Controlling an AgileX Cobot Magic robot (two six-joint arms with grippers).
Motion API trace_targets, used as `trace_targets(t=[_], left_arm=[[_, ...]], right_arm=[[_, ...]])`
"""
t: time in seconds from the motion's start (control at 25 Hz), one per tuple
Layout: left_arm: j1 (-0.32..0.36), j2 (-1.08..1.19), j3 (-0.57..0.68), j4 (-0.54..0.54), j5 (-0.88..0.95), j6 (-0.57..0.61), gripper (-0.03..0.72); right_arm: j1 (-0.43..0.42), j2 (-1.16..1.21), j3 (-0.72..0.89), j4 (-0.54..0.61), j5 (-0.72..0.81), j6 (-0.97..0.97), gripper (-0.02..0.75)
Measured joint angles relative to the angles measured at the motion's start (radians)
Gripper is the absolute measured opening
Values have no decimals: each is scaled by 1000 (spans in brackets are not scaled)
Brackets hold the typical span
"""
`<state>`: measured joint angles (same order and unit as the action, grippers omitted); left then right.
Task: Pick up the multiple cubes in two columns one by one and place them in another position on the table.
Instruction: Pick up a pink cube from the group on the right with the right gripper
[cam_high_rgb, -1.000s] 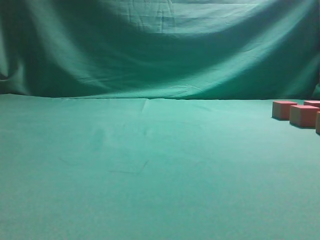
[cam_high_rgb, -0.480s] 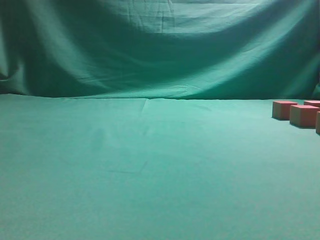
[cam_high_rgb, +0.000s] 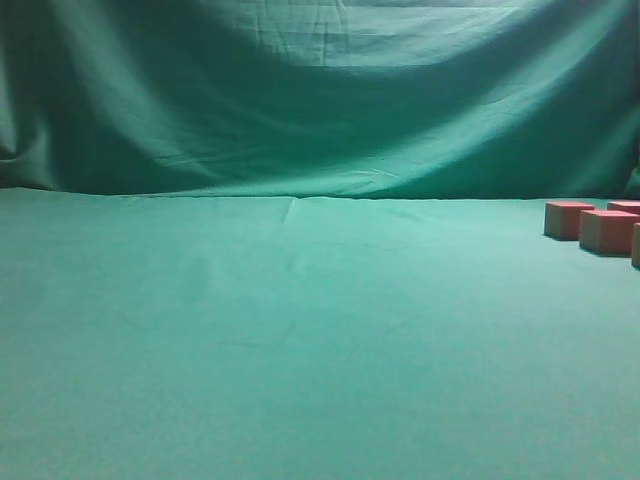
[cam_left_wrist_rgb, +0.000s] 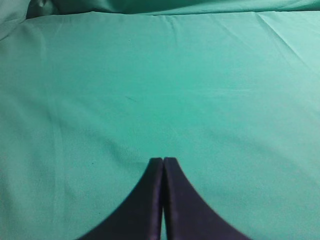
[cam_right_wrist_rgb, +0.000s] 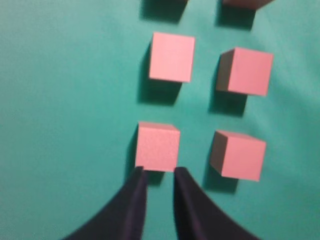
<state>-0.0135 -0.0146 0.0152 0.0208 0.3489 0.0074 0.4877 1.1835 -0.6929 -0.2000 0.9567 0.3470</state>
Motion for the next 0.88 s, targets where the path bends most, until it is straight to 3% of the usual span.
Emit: trace_targets(t=[0.16, 0.28, 0.88], left_arm=[[0, 0, 0, 0, 0, 0, 0], [0, 0, 0, 0, 0, 0, 0], [0, 0, 0, 0, 0, 0, 0]], right_arm=[[0, 0, 0, 0, -11, 61, 461], [0, 0, 0, 0, -11, 83, 594], [0, 192, 0, 20, -63, 92, 598]])
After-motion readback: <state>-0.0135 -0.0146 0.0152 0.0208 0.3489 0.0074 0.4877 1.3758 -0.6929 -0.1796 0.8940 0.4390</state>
